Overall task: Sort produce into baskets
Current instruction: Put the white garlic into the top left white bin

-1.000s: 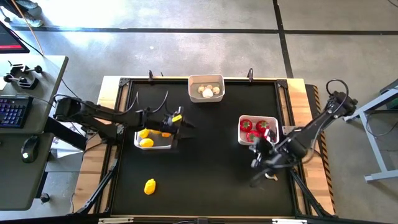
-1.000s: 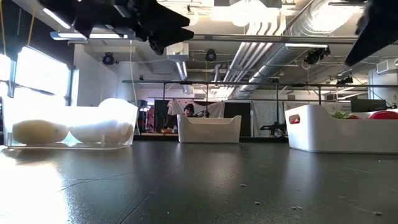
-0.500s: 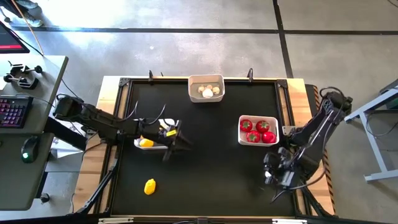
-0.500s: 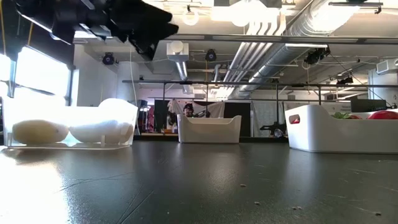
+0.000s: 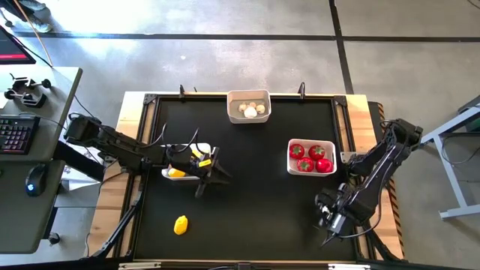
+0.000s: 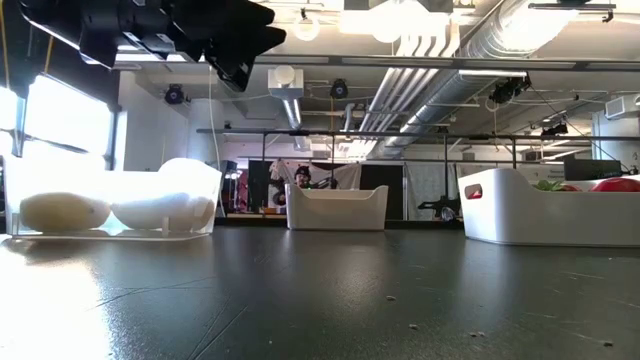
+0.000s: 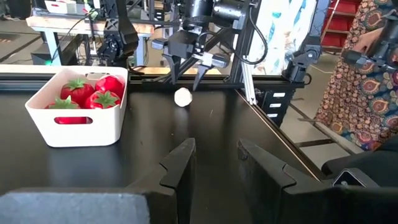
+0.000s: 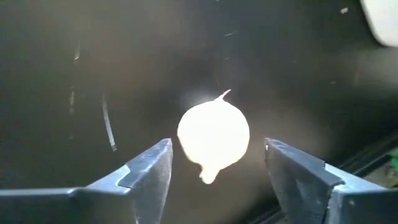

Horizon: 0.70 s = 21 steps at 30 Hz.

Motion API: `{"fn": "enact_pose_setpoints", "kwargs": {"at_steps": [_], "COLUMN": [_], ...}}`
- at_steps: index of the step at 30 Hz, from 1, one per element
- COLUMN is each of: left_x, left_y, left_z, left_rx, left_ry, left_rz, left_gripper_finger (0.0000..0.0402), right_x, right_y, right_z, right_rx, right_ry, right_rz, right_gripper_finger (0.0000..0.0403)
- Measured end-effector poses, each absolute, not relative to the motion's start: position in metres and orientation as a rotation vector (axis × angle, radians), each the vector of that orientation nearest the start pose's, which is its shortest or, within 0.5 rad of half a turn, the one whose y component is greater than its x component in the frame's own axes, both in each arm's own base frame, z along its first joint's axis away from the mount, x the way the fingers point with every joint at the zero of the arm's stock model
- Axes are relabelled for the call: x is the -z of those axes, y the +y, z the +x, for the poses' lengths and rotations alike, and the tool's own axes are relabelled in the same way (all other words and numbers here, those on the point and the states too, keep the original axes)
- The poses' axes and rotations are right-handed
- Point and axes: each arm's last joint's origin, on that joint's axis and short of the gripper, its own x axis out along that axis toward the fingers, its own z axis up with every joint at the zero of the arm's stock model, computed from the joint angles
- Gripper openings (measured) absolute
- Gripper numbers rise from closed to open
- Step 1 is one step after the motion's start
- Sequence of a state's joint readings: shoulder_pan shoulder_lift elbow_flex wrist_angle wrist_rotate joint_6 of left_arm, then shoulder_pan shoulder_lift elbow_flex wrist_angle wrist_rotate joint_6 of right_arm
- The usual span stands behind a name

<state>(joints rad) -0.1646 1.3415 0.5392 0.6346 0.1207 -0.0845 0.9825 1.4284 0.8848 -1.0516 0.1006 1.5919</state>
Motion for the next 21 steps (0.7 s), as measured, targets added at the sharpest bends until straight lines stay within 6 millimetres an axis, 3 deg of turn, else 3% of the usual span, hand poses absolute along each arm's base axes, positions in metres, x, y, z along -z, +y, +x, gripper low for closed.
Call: {"fn": "enact_pose_setpoints", "kwargs": {"at_steps": [12, 21], "left_x": [-0.209, -0.209], "left_y": [-0.047, -0.047], "left_z": [0.264, 0.264], "left_rx": [0.278, 0.279], "left_ry": [0.185, 0.183], "left_rz": [-0.06, -0.045], "left_gripper_finger": [0.0102, 0.0102], "right_x": [-0.193, -0.178], "right_y": [0.18, 0.188], "right_z": [0.124, 0.129], "right_rx": [0.521, 0.537], "right_ry": [1.418, 1.434], "right_rz": [0.381, 0.35], "right_gripper_finger": [0.0252, 0.0252]}}
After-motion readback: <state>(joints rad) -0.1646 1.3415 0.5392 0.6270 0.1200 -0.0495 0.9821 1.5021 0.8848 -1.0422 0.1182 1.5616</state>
